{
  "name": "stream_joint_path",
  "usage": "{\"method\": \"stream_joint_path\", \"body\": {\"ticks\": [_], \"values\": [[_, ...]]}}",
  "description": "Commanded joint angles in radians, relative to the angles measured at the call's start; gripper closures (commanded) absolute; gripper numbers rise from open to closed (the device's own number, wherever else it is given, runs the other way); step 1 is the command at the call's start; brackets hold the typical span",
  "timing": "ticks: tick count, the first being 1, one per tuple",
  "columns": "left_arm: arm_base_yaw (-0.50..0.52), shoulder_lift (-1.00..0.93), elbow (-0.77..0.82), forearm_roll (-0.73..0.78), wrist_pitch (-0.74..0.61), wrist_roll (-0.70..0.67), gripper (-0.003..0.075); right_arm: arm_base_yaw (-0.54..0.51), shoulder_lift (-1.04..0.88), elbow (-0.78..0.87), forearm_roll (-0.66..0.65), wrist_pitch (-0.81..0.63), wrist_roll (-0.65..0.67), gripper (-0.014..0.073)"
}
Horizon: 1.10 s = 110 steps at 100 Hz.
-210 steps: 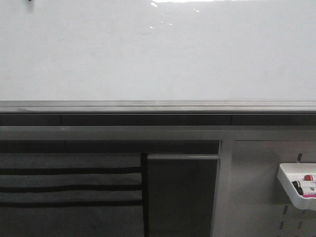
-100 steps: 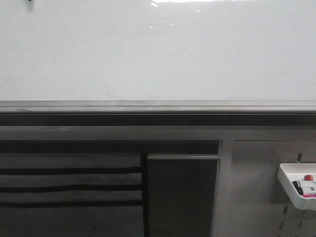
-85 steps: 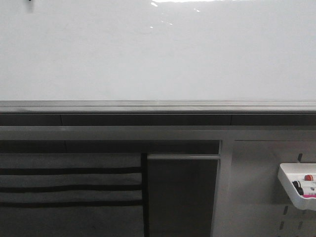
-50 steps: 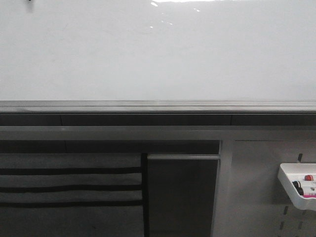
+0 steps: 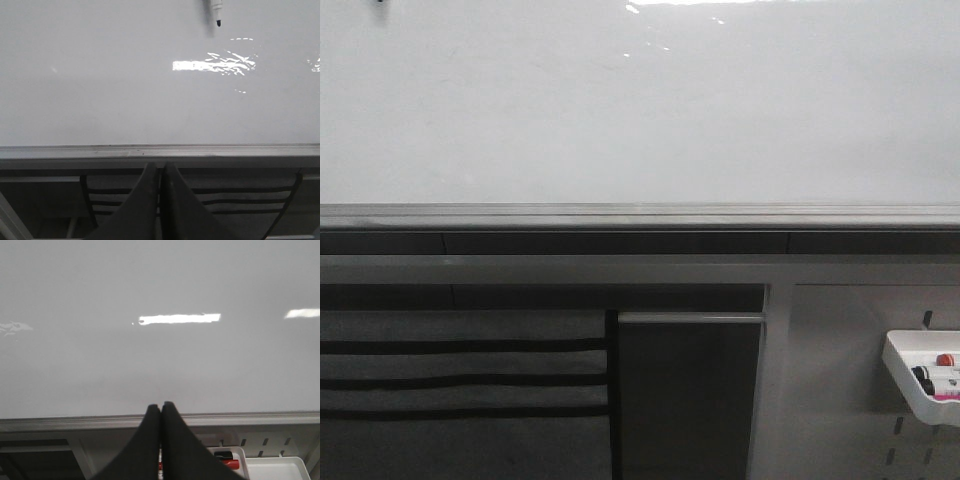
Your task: Write number 3 on whiteboard
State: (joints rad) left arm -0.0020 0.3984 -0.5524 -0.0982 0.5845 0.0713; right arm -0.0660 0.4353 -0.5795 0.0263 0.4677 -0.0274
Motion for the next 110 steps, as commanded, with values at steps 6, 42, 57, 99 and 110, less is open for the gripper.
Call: {"method": "stream_joint_path", "body": {"ticks": [6,42,57,99,110], "values": [[0.003,0.026,-0.037,-0.015,-0.07,0.001,0.0741,-0.003,0.022,-0.036,0.002,-0.088,-0.012,0.0662],[-0.002,0.026,-0.037,-0.012,-0.109,0.001,0.0741,-0.003,0.022,-0.034,0.002,-0.091,-0.012,0.0655],[-0.002,0.026,-0.037,-0.011,-0.162,0.001,0.0599,-0.003,0.028,-0.034,-0.01,-0.085,-0.012,0.0443],[-0.002,0.026,-0.037,0.034,-0.193,0.005,0.0155,-0.003,0.028,-0.034,-0.026,-0.087,-0.012,0.0081],[-0.002,0.026,-0.037,0.031,-0.222,0.005,0.0155,-0.003,0.028,-0.034,-0.026,-0.087,-0.012,0.0081]]}}
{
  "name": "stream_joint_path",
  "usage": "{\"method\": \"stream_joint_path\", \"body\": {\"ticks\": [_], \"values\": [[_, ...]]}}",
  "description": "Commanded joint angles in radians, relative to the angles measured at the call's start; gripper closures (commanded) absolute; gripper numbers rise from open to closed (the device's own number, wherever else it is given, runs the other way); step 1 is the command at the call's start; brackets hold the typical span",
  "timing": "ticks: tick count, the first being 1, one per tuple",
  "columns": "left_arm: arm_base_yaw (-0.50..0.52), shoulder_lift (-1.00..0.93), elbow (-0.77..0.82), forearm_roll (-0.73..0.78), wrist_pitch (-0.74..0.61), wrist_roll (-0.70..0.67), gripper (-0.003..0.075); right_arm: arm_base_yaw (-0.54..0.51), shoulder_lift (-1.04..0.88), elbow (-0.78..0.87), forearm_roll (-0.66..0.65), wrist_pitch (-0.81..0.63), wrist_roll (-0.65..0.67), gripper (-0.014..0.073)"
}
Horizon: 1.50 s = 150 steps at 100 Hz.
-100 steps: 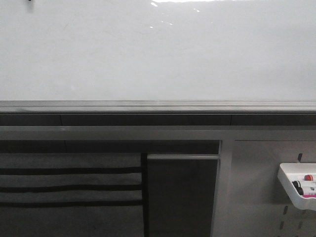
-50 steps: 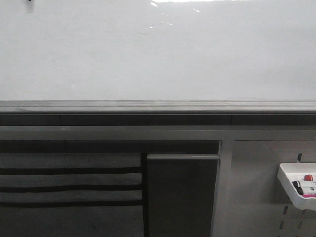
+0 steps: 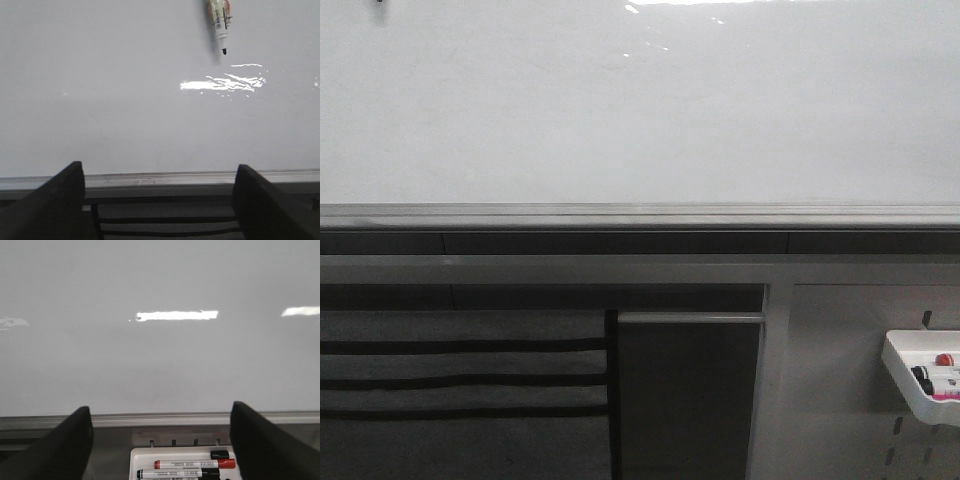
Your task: Write number 3 on whiteboard
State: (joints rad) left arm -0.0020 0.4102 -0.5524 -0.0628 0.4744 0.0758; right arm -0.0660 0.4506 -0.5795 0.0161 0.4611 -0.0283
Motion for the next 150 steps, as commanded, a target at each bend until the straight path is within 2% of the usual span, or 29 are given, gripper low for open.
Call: {"method": "stream_joint_path", "body": {"ticks": [1,24,50,74,93,125,144,150], "values": [[-0.002,0.014,-0.037,-0.006,-0.119,0.001,0.0155,-0.003,0.013,-0.034,-0.016,-0.081,-0.011,0.0081],[-0.043,0.066,-0.037,-0.139,-0.203,0.018,0.0155,-0.003,0.013,-0.034,-0.016,-0.083,-0.011,0.0081],[-0.157,0.354,-0.101,-0.139,-0.362,0.043,0.0155,-0.003,0.013,-0.034,-0.016,-0.082,-0.011,0.0081],[-0.176,0.683,-0.304,-0.137,-0.396,0.044,0.0155,-0.003,0.013,-0.034,-0.016,-0.082,-0.011,0.0081],[-0.176,0.87,-0.46,-0.137,-0.402,0.044,0.0155,-0.003,0.013,-0.034,-0.016,-0.082,-0.011,0.0081],[-0.176,1.033,-0.647,-0.137,-0.424,0.044,0.0155,-0.003,0.013,-0.034,-0.016,-0.086,-0.011,0.0081],[-0.176,1.085,-0.692,-0.137,-0.434,0.044,0.0156,-0.003,0.013,-0.034,-0.025,-0.088,-0.011,0.0081],[-0.176,1.089,-0.695,-0.137,-0.432,0.044,0.0182,-0.003,0.013,-0.034,-0.027,-0.088,-0.011,0.0081]]}}
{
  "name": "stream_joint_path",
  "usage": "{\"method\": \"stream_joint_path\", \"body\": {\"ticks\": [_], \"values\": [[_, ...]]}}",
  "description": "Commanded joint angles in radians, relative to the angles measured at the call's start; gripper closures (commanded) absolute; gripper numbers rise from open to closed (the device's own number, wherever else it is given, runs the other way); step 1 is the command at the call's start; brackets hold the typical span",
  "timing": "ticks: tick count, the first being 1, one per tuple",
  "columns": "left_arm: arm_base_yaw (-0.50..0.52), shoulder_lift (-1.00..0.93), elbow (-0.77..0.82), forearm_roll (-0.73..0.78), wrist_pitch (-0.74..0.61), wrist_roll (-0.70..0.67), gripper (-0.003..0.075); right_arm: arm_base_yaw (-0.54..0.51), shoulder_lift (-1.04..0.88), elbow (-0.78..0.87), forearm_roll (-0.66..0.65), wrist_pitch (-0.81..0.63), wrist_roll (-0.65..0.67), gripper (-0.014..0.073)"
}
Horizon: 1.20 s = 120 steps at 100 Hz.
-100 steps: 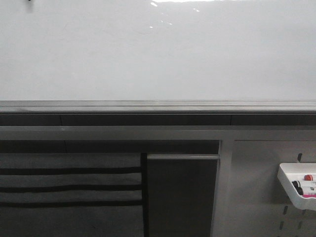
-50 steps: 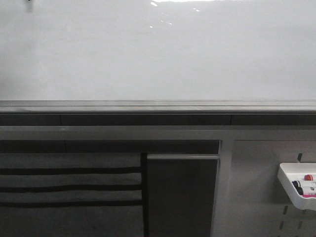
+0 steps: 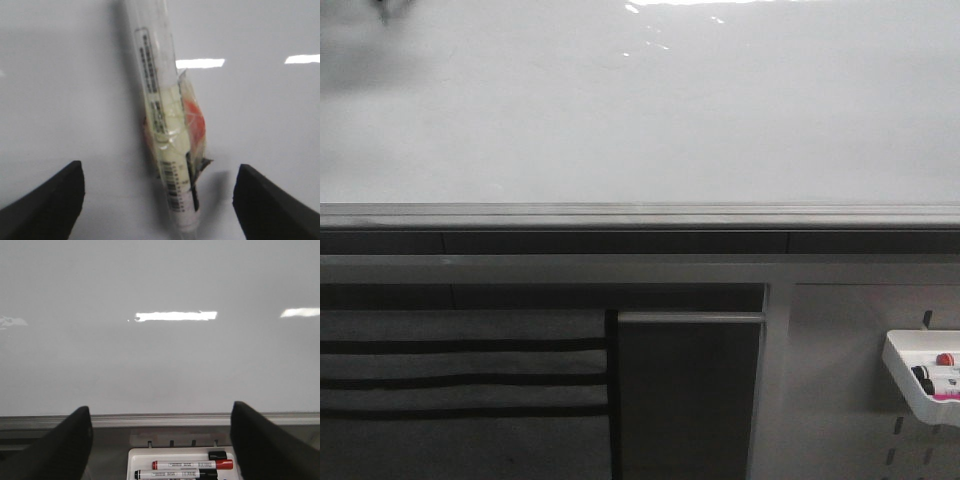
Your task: Write number 3 on whiteboard
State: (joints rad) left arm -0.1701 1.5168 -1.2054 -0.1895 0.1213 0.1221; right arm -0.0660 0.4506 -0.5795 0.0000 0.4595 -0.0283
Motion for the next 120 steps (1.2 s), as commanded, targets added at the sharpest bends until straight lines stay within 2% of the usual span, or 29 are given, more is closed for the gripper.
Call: {"method": "stream_joint_path", "body": {"ticks": [1,29,54,63,70,86,93,102,112,120], "values": [[-0.007,-0.017,-0.042,-0.01,-0.079,-0.002,0.0187,-0.003,0.013,-0.034,-0.011,-0.086,-0.011,0.0081],[-0.007,-0.017,-0.042,-0.01,-0.037,-0.002,0.0524,-0.003,0.013,-0.034,-0.012,-0.086,-0.011,0.0081],[-0.007,-0.025,-0.044,-0.01,-0.017,-0.002,0.0705,-0.003,0.013,-0.034,-0.012,-0.086,-0.011,0.0081],[-0.007,-0.03,-0.052,-0.01,0.053,0.006,0.0741,-0.003,0.013,-0.036,-0.012,-0.08,-0.011,0.0081],[-0.007,-0.041,-0.069,-0.01,0.144,0.047,0.0741,-0.003,0.013,-0.048,0.007,-0.065,-0.011,0.0081],[-0.008,-0.085,-0.114,-0.013,0.4,0.199,0.0741,-0.001,0.066,-0.126,0.083,0.09,-0.042,0.0081],[-0.008,-0.117,-0.122,-0.013,0.509,0.275,0.0741,0.008,0.116,-0.168,0.155,0.17,-0.113,0.0081],[-0.008,-0.17,-0.122,-0.023,0.607,0.33,0.0741,0.027,0.187,-0.221,0.309,0.249,-0.244,0.0081],[-0.008,-0.234,-0.122,-0.08,0.692,0.399,0.0741,0.065,0.273,-0.276,0.527,0.311,-0.439,0.0081],[-0.008,-0.285,-0.115,-0.167,0.783,0.508,0.0741,0.106,0.342,-0.317,0.672,0.398,-0.617,0.0081]]}}
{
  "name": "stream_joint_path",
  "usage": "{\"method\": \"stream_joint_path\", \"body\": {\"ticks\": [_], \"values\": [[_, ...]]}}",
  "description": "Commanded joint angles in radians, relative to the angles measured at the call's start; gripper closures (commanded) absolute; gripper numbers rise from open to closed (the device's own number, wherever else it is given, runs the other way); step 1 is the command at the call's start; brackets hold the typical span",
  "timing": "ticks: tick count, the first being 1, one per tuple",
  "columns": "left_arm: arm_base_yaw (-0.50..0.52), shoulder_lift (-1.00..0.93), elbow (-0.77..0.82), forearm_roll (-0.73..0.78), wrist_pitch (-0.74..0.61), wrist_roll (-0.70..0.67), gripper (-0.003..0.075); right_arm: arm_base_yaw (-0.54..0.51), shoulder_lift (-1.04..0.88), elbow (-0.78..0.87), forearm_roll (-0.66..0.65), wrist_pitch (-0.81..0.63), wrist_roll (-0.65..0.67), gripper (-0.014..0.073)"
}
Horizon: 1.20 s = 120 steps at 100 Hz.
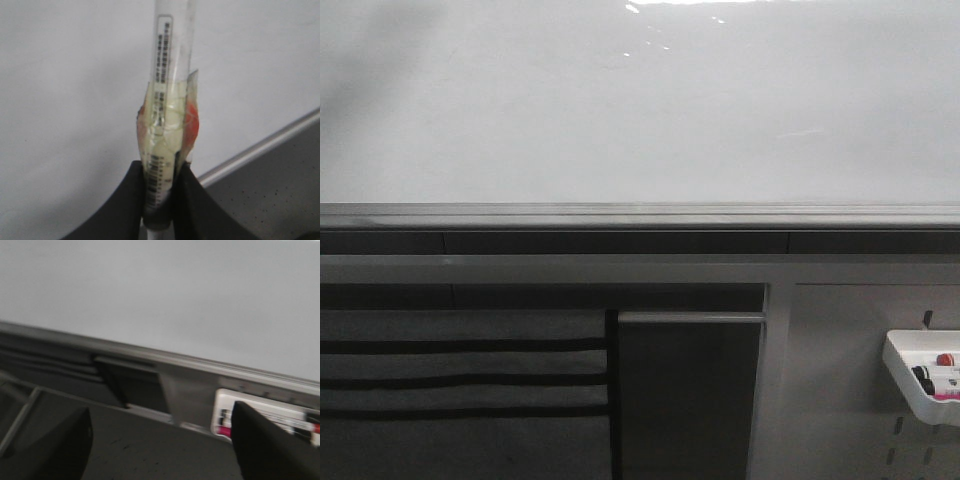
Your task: Write number 3 on whiteboard
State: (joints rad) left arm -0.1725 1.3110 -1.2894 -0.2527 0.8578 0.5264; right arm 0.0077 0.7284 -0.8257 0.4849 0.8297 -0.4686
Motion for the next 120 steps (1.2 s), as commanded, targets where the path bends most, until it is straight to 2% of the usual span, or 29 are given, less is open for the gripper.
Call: {"method": "stream_joint_path", "body": {"ticks": [1,11,18,30,40,56,69,81,93,110,120], "values": [[-0.006,-0.088,-0.027,-0.126,0.055,0.116,0.0741,0.041,0.07,-0.074,0.199,0.036,-0.192,0.0081],[-0.006,-0.148,0.026,-0.311,0.136,0.322,0.0741,0.11,0.161,-0.13,0.315,0.139,-0.366,0.0081],[-0.006,-0.183,0.086,-0.435,0.179,0.461,0.0741,0.161,0.222,-0.168,0.343,0.19,-0.418,0.0081],[-0.01,-0.214,0.186,-0.542,0.239,0.571,0.0741,0.249,0.311,-0.237,0.342,0.243,-0.472,0.0081],[-0.054,-0.214,0.225,-0.544,0.301,0.579,0.0741,0.339,0.368,-0.29,0.342,0.252,-0.539,0.0081],[-0.211,-0.212,0.243,-0.51,0.31,0.597,0.0741,0.463,0.441,-0.364,0.329,0.237,-0.595,0.0081],[-0.342,-0.212,0.243,-0.479,0.284,0.597,0.0741,0.51,0.484,-0.399,0.319,0.233,-0.595,0.0081],[-0.421,-0.212,0.243,-0.479,0.233,0.597,0.0741,0.54,0.492,-0.399,0.319,0.227,-0.595,0.0081],[-0.458,-0.212,0.243,-0.472,0.188,0.597,0.0741,0.567,0.492,-0.399,0.349,0.227,-0.595,0.0081],[-0.46,-0.212,0.243,-0.472,0.184,0.593,0.0741,0.59,0.492,-0.399,0.349,0.217,-0.595,0.0083],[-0.46,-0.212,0.243,-0.472,0.182,0.553,0.0741,0.59,0.492,-0.399,0.349,0.206,-0.595,0.0144]]}}
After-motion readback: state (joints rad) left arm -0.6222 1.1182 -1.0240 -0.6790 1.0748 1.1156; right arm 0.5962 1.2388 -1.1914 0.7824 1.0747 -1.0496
